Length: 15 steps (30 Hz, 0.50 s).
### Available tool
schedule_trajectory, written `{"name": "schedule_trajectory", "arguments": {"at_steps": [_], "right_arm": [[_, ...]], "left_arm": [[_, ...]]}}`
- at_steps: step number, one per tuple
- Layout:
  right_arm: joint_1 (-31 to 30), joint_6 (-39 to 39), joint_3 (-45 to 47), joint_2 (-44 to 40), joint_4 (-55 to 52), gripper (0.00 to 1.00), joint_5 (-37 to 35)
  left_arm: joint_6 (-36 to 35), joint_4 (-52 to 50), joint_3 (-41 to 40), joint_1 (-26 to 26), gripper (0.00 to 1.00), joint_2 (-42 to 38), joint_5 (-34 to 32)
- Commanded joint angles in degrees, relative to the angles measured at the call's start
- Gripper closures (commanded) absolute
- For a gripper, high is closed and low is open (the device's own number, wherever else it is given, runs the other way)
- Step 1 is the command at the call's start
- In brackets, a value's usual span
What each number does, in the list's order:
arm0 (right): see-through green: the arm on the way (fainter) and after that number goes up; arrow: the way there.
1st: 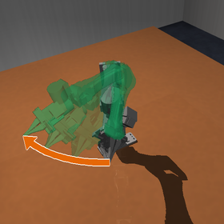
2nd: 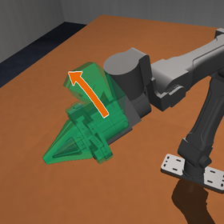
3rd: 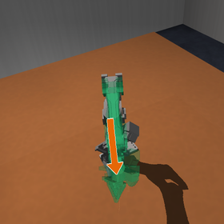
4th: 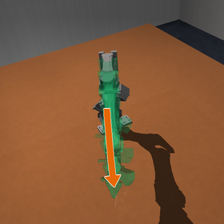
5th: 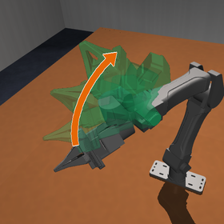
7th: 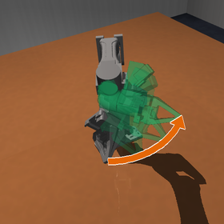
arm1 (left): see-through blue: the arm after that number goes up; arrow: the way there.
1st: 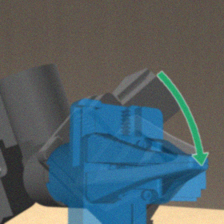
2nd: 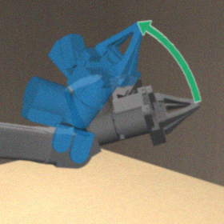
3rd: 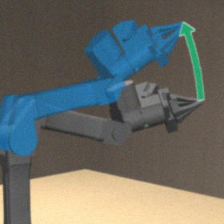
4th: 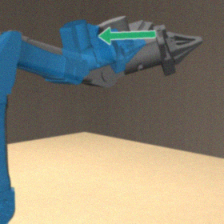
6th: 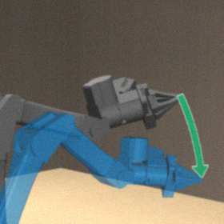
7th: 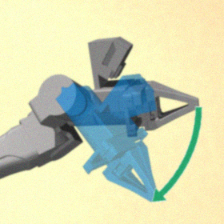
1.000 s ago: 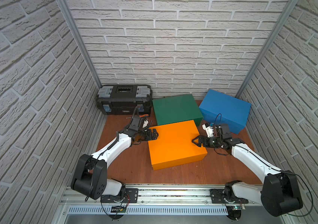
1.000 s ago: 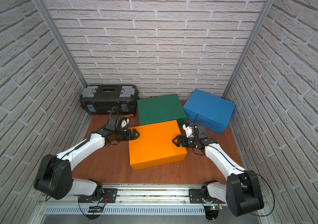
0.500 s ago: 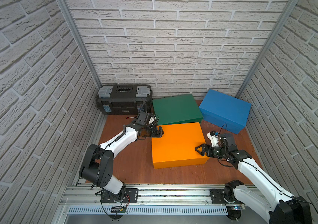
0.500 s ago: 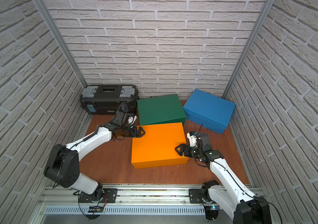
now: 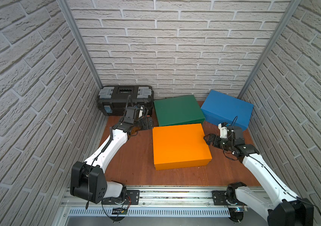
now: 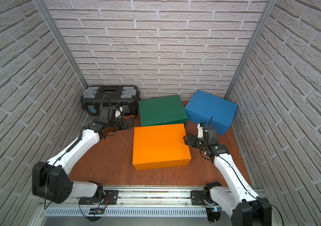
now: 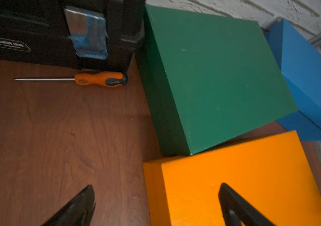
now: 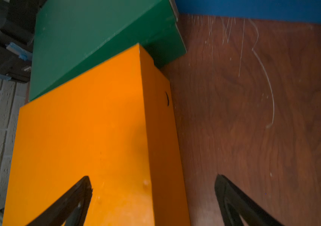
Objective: Stack the shoeboxes
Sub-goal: Pick up the shoebox from the center of the board.
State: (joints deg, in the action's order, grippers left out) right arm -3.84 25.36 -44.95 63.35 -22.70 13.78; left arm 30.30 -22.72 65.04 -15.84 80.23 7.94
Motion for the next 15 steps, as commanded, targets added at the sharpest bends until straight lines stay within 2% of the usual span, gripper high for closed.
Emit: {"name": "schedule_trajectory", "arguments": {"at_steps": [1, 7, 15], "right_arm": [[1.0, -2.9, -6.0, 9.2, 9.4, 0.01, 1.3], [1.6, -5.4, -24.1, 27.4, 6.0, 0.00, 3.4], [1.6, -6.2, -34.5, 40.0, 6.5, 0.01, 4.2]], "left_arm": [[4.1, 5.2, 4.0, 0.2, 0.02, 5.3, 1.5], [7.2, 9.9, 9.8, 0.1, 0.02, 14.9, 3.6], [8.0, 10.3, 16.6, -0.6, 0.02, 25.6, 5.4]]}}
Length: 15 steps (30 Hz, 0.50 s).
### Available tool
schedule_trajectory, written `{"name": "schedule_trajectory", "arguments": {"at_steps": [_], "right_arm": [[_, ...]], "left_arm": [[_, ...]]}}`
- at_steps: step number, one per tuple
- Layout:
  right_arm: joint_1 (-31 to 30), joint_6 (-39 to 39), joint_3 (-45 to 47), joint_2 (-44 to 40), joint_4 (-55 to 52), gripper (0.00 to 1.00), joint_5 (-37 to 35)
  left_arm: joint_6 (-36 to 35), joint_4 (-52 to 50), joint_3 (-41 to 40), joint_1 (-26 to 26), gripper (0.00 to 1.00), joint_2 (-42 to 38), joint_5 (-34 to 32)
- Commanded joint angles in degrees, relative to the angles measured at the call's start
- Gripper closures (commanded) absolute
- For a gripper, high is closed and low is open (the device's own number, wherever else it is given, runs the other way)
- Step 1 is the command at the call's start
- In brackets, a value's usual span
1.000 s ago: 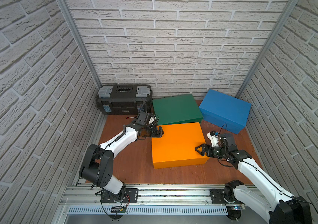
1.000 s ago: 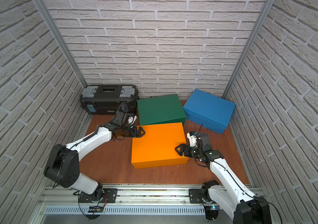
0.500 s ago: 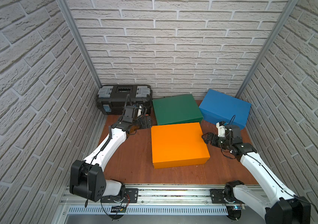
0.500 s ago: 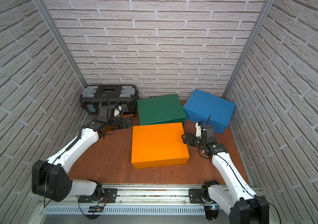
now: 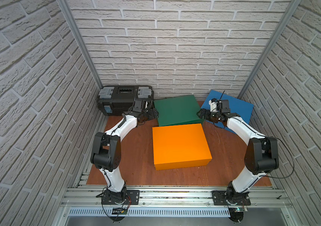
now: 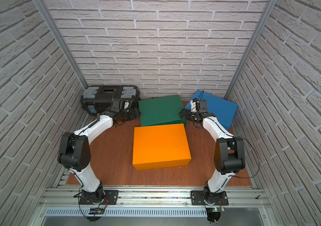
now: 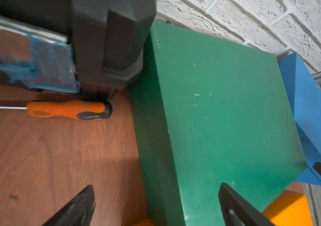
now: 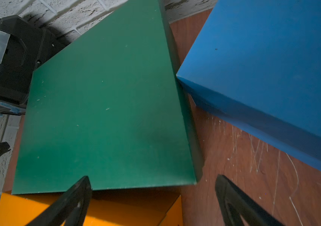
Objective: Stack the shoeboxes
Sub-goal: Pick up the shoebox from the center of the board.
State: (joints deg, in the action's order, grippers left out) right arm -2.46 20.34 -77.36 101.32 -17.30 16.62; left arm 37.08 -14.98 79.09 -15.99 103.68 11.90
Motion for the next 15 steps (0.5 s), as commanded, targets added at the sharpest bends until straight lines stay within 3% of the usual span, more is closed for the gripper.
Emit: {"name": "schedule_trajectory", "arguments": {"at_steps": [1, 9, 15], "right_arm": [[0.2, -1.3, -2.9, 3.4, 1.1, 0.01, 2.5], [-0.2, -0.5, -7.3, 11.1, 4.2, 0.02, 14.9], [-2.2, -2.5, -11.1, 14.9, 1.2, 0.04, 19.4]], "left_arm": [[1.4, 2.5, 3.3, -0.6, 0.02, 3.4, 1.8], [1.7, 2.4, 9.3, -2.2, 0.02, 10.8, 4.2], [0.8, 0.9, 15.6, -4.7, 0.02, 16.3, 7.3]]}}
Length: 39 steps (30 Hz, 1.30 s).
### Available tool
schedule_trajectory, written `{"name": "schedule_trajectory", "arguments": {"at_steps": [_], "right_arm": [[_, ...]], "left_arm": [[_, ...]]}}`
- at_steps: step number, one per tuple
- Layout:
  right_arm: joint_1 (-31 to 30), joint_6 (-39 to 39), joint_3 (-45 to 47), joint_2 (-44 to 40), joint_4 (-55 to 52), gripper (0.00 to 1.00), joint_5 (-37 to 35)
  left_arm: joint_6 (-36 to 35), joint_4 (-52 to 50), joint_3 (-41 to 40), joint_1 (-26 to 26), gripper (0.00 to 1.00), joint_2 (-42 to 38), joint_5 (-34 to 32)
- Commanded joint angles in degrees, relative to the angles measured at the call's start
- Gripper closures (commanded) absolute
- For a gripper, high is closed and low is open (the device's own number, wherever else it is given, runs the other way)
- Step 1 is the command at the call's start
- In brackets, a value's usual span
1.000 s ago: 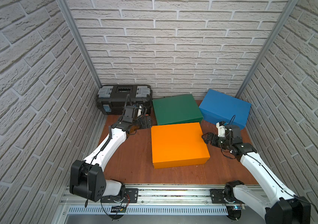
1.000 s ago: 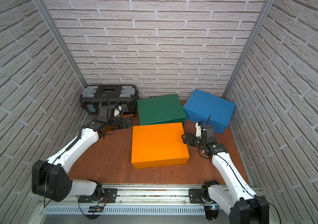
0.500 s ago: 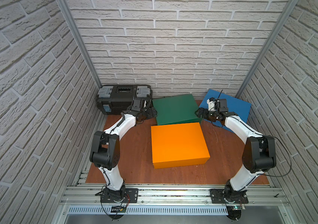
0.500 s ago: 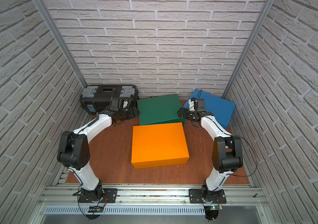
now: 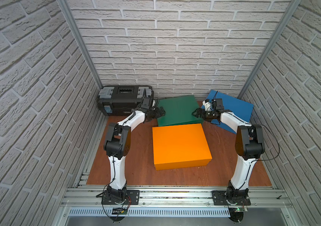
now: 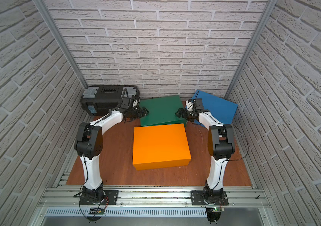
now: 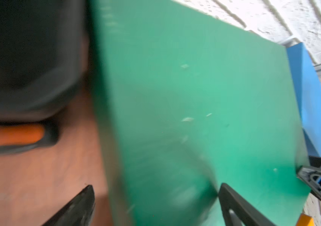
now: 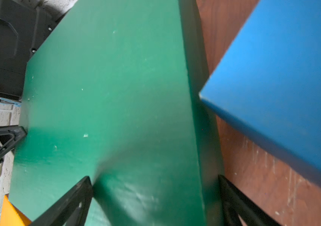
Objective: Stack the shoeboxes
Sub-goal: Pick up the shoebox from the center of the board, then place the shoebox at the shoebox.
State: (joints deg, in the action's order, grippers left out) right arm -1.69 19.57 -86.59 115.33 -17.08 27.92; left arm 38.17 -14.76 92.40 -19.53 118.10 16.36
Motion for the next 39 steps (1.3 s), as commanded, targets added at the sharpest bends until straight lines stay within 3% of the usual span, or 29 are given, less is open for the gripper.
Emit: {"name": "schedule_trajectory", "arguments": {"at_steps": [1, 8, 21, 39], "right_arm": [[-3.5, -2.1, -2.3, 1.0, 0.7, 0.05, 8.5], [-5.2, -0.8, -2.8, -1.1, 1.4, 0.12, 11.9], [-6.9, 2.8, -2.1, -11.0, 2.9, 0.14, 11.7], [-10.4, 1.4, -2.1, -23.8, -7.2, 0.14, 8.8]], "left_arm": [[-0.2, 0.9, 3.0, -1.4, 0.02, 2.4, 3.6], [-1.1, 2.0, 5.5, -2.9, 0.02, 1.9, 6.8], [-4.2, 2.1, 10.1, -4.5, 0.02, -1.7, 9.0], [-6.5, -0.1, 6.5, -6.9, 0.02, -13.1, 9.1]]}}
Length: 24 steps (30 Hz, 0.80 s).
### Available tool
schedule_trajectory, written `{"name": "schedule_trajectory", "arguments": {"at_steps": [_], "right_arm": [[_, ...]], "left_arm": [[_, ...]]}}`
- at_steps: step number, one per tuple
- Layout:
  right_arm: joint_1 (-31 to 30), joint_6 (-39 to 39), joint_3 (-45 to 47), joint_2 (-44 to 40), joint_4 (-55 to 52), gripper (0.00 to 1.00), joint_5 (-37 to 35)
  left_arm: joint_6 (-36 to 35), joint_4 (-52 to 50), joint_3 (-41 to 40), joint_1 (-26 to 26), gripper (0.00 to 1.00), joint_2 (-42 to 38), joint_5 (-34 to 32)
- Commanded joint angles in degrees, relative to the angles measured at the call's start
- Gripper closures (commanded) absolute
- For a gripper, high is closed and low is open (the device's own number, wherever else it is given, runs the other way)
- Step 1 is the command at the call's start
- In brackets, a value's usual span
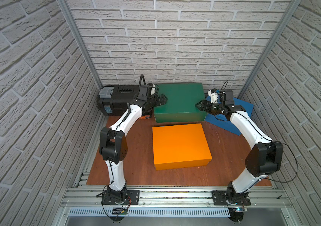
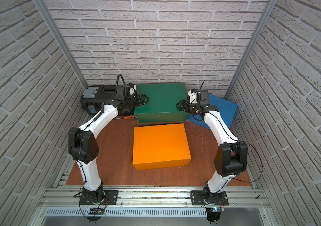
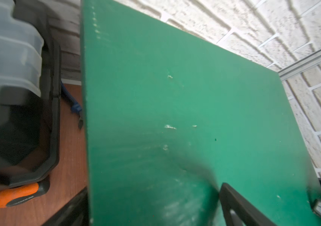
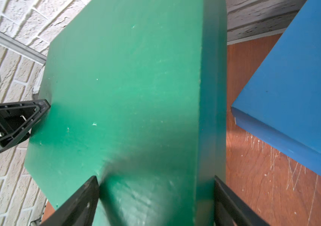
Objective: Stack the shoeboxes
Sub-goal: Place the shoebox at the shoebox.
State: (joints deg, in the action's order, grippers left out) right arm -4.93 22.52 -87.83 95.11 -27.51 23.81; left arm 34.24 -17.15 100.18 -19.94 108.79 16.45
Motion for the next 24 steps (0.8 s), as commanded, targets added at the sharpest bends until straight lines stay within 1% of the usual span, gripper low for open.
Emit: {"name": "schedule_trajectory", "arguments": {"at_steps": [1, 6, 11, 17, 21, 24], "right_arm": [[-7.6, -1.9, -0.7, -4.5, 1.8, 0.14, 12.4], [-8.9, -1.8, 1.1, -9.3, -2.7, 0.14, 10.8], [-10.1, -0.2, 5.0, -14.3, -5.0, 0.14, 9.9], [-11.7, 3.0, 12.4, -21.4, -7.0, 0.14, 8.1], [-12.7, 5.2, 17.7, -26.0, -8.4, 0.14, 7.3], [-13.2, 5.8, 20.5, -29.2, -11.0, 0.14, 6.9]], "left_arm": [[-3.0, 1.4, -1.8, -6.7, 0.02, -4.8, 8.7], [-3.7, -1.3, -5.7, -7.0, 0.02, -10.8, 8.8], [-2.1, -2.2, -12.1, -7.8, 0.02, -17.0, 9.5], [-1.7, -4.9, -20.2, -11.0, 0.02, -25.8, 7.4], [1.5, -5.1, -26.2, -13.3, 0.02, -30.9, 7.2], [2.8, -6.2, -30.1, -15.4, 0.02, -35.0, 5.8]]}}
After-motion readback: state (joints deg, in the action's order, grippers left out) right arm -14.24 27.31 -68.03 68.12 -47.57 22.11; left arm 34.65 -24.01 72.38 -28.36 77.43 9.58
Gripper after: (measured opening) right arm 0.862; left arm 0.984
